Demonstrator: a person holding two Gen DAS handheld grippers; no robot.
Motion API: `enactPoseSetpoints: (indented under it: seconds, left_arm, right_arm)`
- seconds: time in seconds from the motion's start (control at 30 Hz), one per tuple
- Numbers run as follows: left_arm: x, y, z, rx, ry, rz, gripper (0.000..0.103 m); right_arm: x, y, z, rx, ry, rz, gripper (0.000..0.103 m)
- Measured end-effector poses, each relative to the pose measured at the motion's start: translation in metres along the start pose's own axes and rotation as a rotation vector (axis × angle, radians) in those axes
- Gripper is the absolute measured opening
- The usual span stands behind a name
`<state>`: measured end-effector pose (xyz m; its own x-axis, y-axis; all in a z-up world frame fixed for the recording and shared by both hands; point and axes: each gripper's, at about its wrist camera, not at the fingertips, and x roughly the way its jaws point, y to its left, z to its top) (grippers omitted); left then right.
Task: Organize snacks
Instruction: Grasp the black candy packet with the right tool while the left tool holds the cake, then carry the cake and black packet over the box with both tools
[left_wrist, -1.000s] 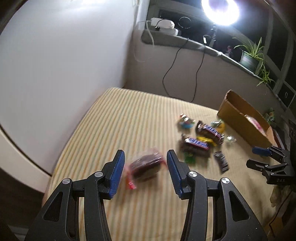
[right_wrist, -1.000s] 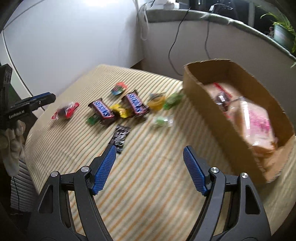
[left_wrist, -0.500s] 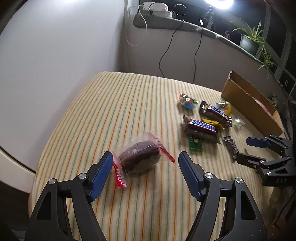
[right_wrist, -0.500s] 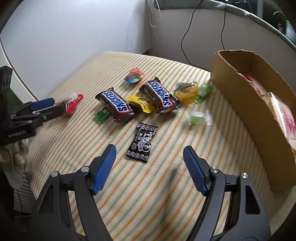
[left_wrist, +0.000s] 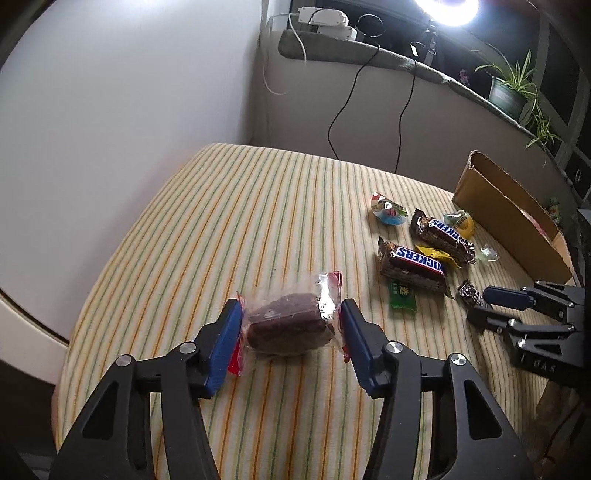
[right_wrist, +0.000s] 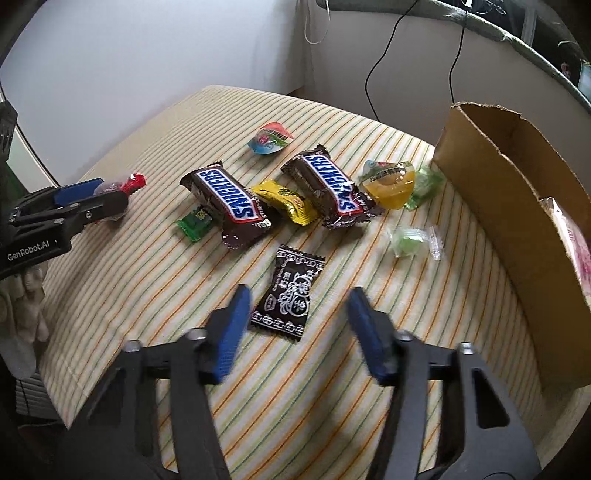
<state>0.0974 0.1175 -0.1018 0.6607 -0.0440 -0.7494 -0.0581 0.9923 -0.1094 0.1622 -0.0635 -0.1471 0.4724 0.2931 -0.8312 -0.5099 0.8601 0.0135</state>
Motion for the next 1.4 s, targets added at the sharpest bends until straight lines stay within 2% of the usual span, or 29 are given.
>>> enactPoseSetpoints:
  seconds: [0.1, 0.53, 0.83, 1.13, 1.4]
  left_arm:
    - [0.000, -0.001, -0.001, 0.006, -0.005, 0.003, 0.052]
    - [-0.011, -0.004, -0.002, -0.006, -0.024, -0.014, 0.051]
    - [-0.020, -0.016, 0.006, 0.006, -0.048, -0.046, 0.051]
    - [-0.020, -0.045, 0.025, 0.015, -0.080, -0.103, 0.051]
    - [-0.013, -0.087, 0.053, 0.071, -0.107, -0.154, 0.051]
  right_arm:
    - [-0.001, -0.004, 0.000, -0.001, 0.000, -0.005, 0.029]
    - [-0.010, -0.011, -0.008, 0.008, -0.011, 0.014, 0.028]
    - [-0.030, -0.019, -0.010, 0.022, -0.044, 0.014, 0.028]
    - [-0.058, -0.039, -0.005, 0.047, -0.097, 0.000, 0.028]
    - [-0.082, -0.074, 0.006, 0.082, -0.139, -0.040, 0.028]
